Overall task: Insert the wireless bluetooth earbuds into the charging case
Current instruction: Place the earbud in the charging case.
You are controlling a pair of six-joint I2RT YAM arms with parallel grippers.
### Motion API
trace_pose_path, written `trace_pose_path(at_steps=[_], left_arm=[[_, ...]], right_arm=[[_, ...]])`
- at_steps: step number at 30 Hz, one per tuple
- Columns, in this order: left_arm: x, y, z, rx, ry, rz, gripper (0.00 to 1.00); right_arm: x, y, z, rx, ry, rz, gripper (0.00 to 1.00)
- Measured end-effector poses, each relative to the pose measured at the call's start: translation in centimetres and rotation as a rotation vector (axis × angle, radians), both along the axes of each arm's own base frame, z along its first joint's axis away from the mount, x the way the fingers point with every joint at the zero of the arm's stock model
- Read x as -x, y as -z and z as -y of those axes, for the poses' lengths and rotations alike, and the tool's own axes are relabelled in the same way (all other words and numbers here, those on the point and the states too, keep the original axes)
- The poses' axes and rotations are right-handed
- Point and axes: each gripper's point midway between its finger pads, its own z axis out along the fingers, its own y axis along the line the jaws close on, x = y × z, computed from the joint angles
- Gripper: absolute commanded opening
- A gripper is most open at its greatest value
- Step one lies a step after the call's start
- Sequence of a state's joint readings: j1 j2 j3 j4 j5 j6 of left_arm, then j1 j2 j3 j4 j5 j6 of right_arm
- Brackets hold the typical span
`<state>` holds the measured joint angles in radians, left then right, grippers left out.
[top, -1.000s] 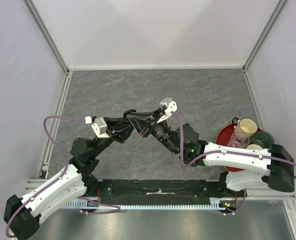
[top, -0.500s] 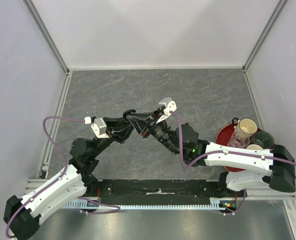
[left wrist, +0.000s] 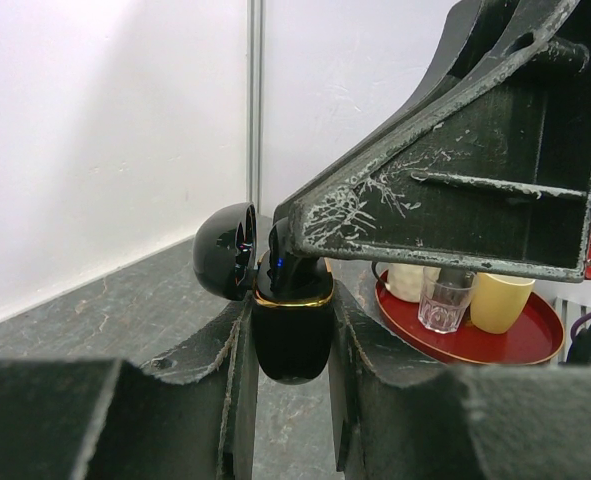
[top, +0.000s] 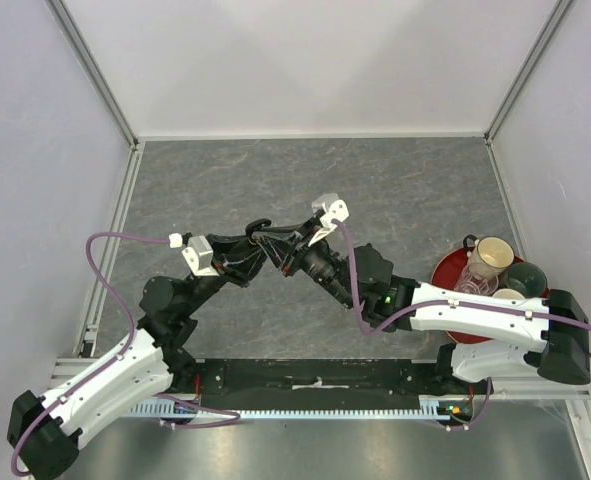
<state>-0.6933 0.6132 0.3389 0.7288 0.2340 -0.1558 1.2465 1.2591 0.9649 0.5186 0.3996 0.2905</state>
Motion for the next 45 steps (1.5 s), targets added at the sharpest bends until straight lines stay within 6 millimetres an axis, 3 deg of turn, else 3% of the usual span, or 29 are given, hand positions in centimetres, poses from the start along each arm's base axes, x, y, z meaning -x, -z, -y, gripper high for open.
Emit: trace_pose_path(at_steps=[12,20,36,45], left_arm=[[-0.1,0.5,0.1,-0.012,0.0,-0.014,0.02],[-0.3,0.7,0.0,-0.017,-0.01,-0.027,0.02],[-0.6,1.1,0.0,-0.03,-0.024,-0.033,0.02],[-0.2,-0.1,-0.4,0.0,-0.026,0.002,0.02]], right_arm=[[-0.1,0.5,0.0,0.074,0.018,-0.002,0.09],[-0.4,0.9,-0.1,0.142,0.039,0.006,0.23],[-0.2,1.3,0.1,0.191,0.043,0.037,0.42],[-0.5,1.2,2.4,0.137,0.09,0.067,0.52]])
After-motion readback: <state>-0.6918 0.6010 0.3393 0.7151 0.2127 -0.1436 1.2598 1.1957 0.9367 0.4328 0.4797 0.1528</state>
